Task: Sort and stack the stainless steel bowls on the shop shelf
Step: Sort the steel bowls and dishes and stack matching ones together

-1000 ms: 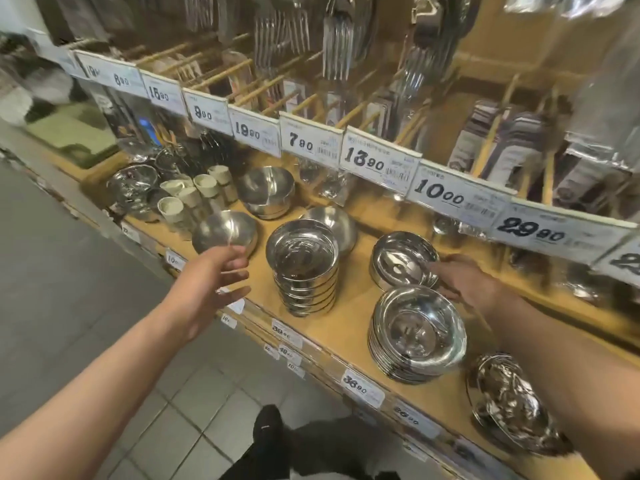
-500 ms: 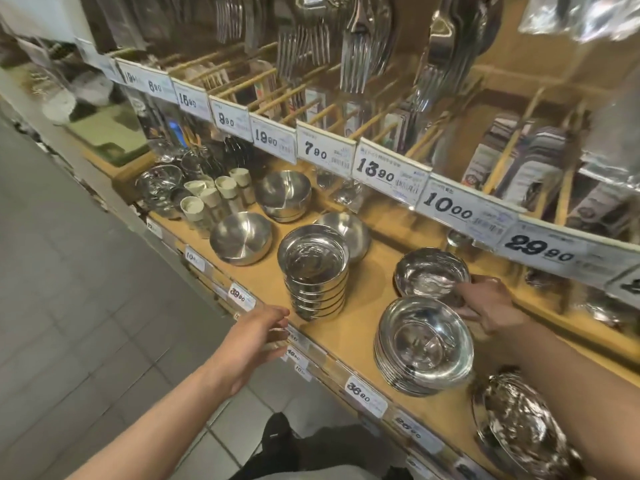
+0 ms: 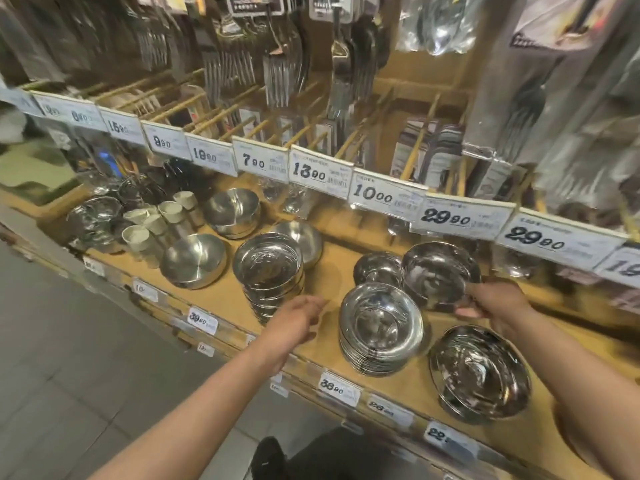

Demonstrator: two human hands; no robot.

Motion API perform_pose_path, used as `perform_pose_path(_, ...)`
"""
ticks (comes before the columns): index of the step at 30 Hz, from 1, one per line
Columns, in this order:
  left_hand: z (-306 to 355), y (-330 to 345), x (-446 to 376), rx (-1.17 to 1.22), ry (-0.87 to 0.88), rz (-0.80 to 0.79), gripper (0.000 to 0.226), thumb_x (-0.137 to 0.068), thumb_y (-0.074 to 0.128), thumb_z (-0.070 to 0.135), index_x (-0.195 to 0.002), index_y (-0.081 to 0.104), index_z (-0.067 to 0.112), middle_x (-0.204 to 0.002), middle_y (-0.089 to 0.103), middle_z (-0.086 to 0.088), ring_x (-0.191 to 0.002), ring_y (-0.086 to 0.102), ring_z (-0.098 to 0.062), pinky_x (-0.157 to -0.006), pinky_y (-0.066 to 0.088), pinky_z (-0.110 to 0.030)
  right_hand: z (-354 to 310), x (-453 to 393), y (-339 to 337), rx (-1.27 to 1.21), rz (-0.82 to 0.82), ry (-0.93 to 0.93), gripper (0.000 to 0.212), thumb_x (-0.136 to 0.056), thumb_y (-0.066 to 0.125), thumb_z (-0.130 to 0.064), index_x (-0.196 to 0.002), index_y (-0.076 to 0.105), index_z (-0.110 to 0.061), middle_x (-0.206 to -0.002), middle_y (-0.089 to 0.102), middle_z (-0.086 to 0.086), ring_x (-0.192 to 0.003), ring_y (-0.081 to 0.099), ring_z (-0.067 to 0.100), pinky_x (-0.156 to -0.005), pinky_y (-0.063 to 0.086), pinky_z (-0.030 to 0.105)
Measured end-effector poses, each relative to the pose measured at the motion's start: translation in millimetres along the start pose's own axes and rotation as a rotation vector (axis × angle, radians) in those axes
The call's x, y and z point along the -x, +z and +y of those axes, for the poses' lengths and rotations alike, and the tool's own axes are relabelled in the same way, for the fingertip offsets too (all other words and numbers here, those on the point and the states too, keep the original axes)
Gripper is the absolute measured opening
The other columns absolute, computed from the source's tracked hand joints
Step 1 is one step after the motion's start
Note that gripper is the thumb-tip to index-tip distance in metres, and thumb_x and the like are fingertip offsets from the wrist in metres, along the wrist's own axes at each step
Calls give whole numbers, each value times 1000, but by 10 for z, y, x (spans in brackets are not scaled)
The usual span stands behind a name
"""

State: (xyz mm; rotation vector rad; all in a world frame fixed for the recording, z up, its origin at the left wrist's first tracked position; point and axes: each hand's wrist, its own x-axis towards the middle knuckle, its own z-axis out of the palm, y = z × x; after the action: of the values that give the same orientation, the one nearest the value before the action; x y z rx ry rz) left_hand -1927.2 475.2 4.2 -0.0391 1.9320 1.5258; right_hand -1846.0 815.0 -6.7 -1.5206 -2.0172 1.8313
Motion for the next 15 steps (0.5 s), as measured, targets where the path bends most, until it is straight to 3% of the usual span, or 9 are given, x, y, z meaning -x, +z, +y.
perform_pose_path(1,50,53,-78,-33,17,-29,27,-101,54,32,-125,64,24,-125,65,4,-116,59,-16,-97,50,-35,25,48,-66,1,29,-12,31,-92,68,-7,-111,59,16,-105,69,30,-78,69,32,-80,64,44)
perform_pose_path(2,104,107,-159,-47,28,-48,34,-101,53,35,-132,59,23,-132,60,5,-124,54,-18,-105,45,-37,42,108,-126,-13,52,-20,29,-93,68,-6,-110,59,16,-106,69,32,-81,69,34,-85,62,47)
perform_pose_path(3,158,161,-245,-48,33,-61,39,-102,51,35,-139,53,22,-137,56,5,-129,50,-19,-110,41,-39,54,166,-181,-56,73,-21,24,-94,66,-4,-107,60,15,-102,69,33,-76,72,34,-79,64,45)
perform_pose_path(5,252,270,-420,-58,40,-73,42,-104,46,33,-144,48,19,-139,52,4,-131,47,-19,-114,38,-41,64,277,-266,-164,109,-28,11,-94,63,3,-99,59,11,-90,68,32,-57,73,28,-51,62,32)
perform_pose_path(7,324,381,-590,-65,57,-99,31,-104,43,31,-127,60,19,-130,58,3,-123,53,-19,-107,44,-41,81,398,-325,-204,127,-44,4,-95,62,4,-97,61,7,-88,69,28,-53,73,27,-43,57,27)
perform_pose_path(9,402,500,-750,-88,67,-96,20,-104,44,27,-94,61,23,-107,64,3,-103,59,-17,-86,49,-32,119,520,-381,-225,137,-65,6,-94,62,5,-98,66,2,-85,75,24,-58,75,29,-44,57,27)
perform_pose_path(10,421,558,-847,-108,73,-88,21,-103,45,24,-89,60,22,-100,64,2,-96,61,-16,-78,49,-30,142,576,-404,-233,132,-81,12,-93,63,6,-99,69,-1,-83,77,20,-62,76,30,-45,58,27)
perform_pose_path(13,414,690,-1129,-152,32,-64,16,-101,48,18,-99,63,13,-97,71,-9,-88,70,-24,-81,60,-45,194,708,-451,-267,106,-112,23,-90,64,9,-101,72,-9,-82,79,12,-69,78,30,-48,59,27)
perform_pose_path(15,388,744,-1277,-185,0,-8,8,-99,52,17,-98,60,14,-93,71,-9,-77,71,-23,-71,63,-39,233,740,-477,-276,105,-129,26,-91,62,10,-100,72,-11,-82,80,9,-70,78,27,-49,59,26)
